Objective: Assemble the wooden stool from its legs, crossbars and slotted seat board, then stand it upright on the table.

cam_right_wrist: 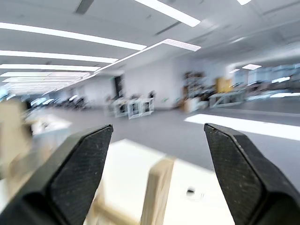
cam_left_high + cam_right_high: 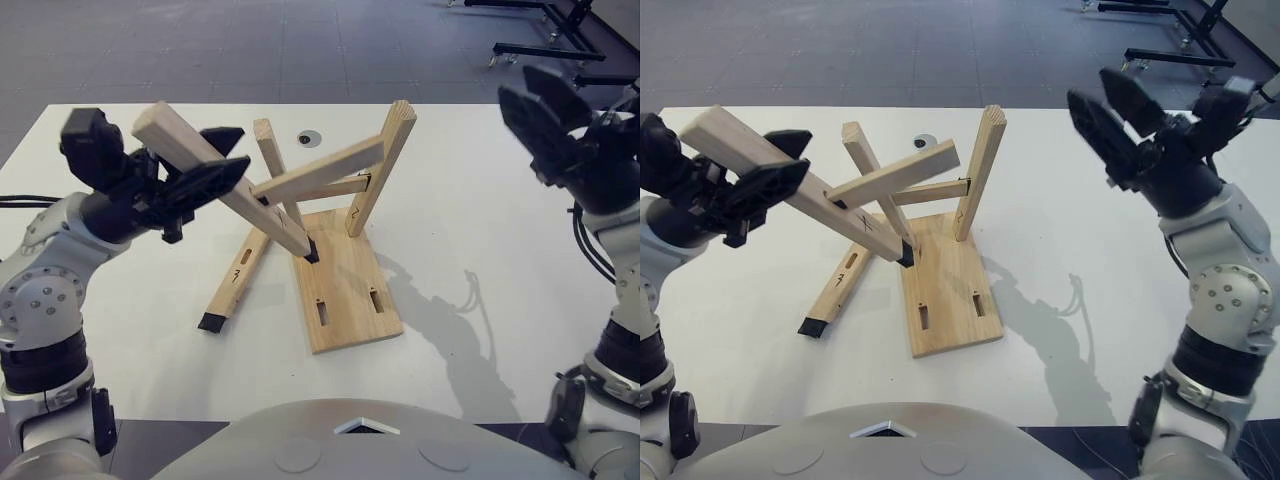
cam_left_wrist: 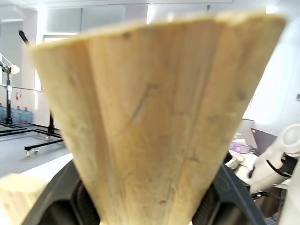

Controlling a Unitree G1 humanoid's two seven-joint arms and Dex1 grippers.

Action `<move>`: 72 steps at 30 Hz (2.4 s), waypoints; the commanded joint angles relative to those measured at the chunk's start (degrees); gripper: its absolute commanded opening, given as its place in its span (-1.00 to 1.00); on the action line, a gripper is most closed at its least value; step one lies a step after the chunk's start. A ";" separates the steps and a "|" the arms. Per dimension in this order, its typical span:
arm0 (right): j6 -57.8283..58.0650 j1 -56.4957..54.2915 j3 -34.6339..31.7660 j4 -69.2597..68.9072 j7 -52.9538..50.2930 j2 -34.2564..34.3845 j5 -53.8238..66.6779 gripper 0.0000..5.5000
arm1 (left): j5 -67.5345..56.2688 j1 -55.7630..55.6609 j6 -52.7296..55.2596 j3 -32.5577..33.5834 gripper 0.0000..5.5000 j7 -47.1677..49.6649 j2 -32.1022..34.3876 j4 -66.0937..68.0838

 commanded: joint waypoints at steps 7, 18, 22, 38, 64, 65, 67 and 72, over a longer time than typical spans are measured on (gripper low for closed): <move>0.60 2.33 3.07 -9.41 -14.47 4.23 0.17 0.31 | 0.35 3.03 0.05 -6.85 -0.26 -5.62 -0.61 -4.70; 2.76 0.23 7.72 -9.54 -15.81 2.44 0.51 0.31 | 14.82 10.66 -6.23 -12.51 -0.26 -5.33 0.19 -5.43; 2.88 0.42 8.18 -9.85 -16.21 2.37 0.79 0.31 | 15.76 11.15 -6.70 -12.78 -0.26 -5.90 0.53 -4.82; 3.02 3.23 9.57 -9.35 -15.72 2.40 -0.86 0.31 | 13.38 9.23 -4.87 -15.12 -0.26 -2.52 0.61 -6.84; 2.23 4.05 11.49 -8.46 -14.20 3.85 -4.80 0.31 | 15.16 7.54 -3.86 -17.84 -0.26 -1.24 0.39 -5.82; 2.26 3.88 11.62 -8.51 -14.36 3.90 -4.79 0.31 | 17.13 7.60 -4.77 -18.63 -0.26 -1.62 0.82 -5.66; 2.36 3.98 12.03 -8.71 -14.58 3.97 -5.00 0.31 | 19.46 7.22 -5.50 -19.78 -0.26 -1.82 1.18 -5.52; 2.69 3.03 12.26 -8.47 -14.67 3.46 -4.55 0.31 | 23.79 7.43 -7.81 -20.99 -0.26 -2.09 2.38 -4.13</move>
